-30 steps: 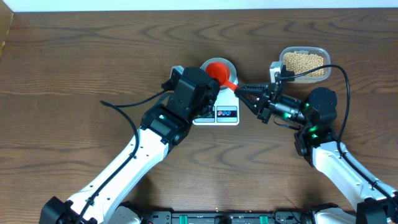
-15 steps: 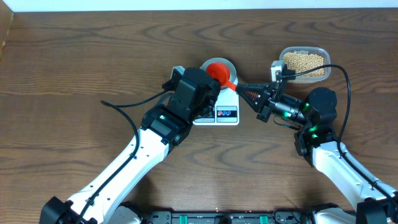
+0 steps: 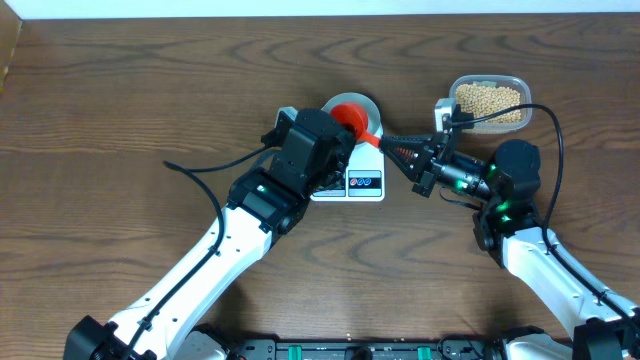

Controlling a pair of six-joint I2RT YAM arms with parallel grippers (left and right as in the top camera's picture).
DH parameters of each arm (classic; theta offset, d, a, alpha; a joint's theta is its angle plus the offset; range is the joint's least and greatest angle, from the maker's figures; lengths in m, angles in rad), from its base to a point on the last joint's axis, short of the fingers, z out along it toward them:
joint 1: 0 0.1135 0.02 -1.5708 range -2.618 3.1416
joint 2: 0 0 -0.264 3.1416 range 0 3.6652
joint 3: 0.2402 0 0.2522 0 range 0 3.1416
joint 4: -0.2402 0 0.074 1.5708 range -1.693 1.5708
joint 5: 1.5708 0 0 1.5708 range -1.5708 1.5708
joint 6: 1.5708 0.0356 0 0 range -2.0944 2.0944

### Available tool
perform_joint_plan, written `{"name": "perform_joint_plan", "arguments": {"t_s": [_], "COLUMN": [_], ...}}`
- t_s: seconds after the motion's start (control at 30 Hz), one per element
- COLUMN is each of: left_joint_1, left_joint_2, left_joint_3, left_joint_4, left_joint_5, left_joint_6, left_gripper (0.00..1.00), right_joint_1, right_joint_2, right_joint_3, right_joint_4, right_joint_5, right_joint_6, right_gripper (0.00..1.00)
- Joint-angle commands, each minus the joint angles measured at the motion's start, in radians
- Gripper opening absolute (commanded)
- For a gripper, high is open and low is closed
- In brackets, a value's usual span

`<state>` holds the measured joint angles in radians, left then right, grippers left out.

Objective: Scoop item into bowl and weigh 50g on scale
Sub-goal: 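Grasp the scoop handle with the right gripper, release left, pull right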

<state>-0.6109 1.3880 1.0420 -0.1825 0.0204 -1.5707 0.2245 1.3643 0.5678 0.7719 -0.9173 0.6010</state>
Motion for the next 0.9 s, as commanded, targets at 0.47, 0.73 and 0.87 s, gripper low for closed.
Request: {"name": "perform_joint_plan", "arguments": {"t_s": [0.47,0.73,0.87], "left_joint_1": [-0.001,-0.001,-0.001], "left_joint_2": [0.004,0.004,0.004], "left_joint_3": [0.005,0.005,0.005], "left_joint_4": [-0.097,-0.113,-0.171], "left_joint_5": [-0.179,-0.211,-0.288], "left_joint_6": [0.195,0.217,0.217], "left_gripper": [0.44,0.58,0.61], "right_joint_1": [-0.086,-0.154,-0.179], "right_joint_2": [0.002,0.002,0.002], "right_joint_3": [0.02,0.082,0.158], "right_joint_4": [-0.085,-0.249,-0.42], "right_joint_5": [0.228,0.231,0.262], "right_joint_6": [-0.208,-0.299,-0.381], "right_gripper": [0.01,0.01,0.01]}}
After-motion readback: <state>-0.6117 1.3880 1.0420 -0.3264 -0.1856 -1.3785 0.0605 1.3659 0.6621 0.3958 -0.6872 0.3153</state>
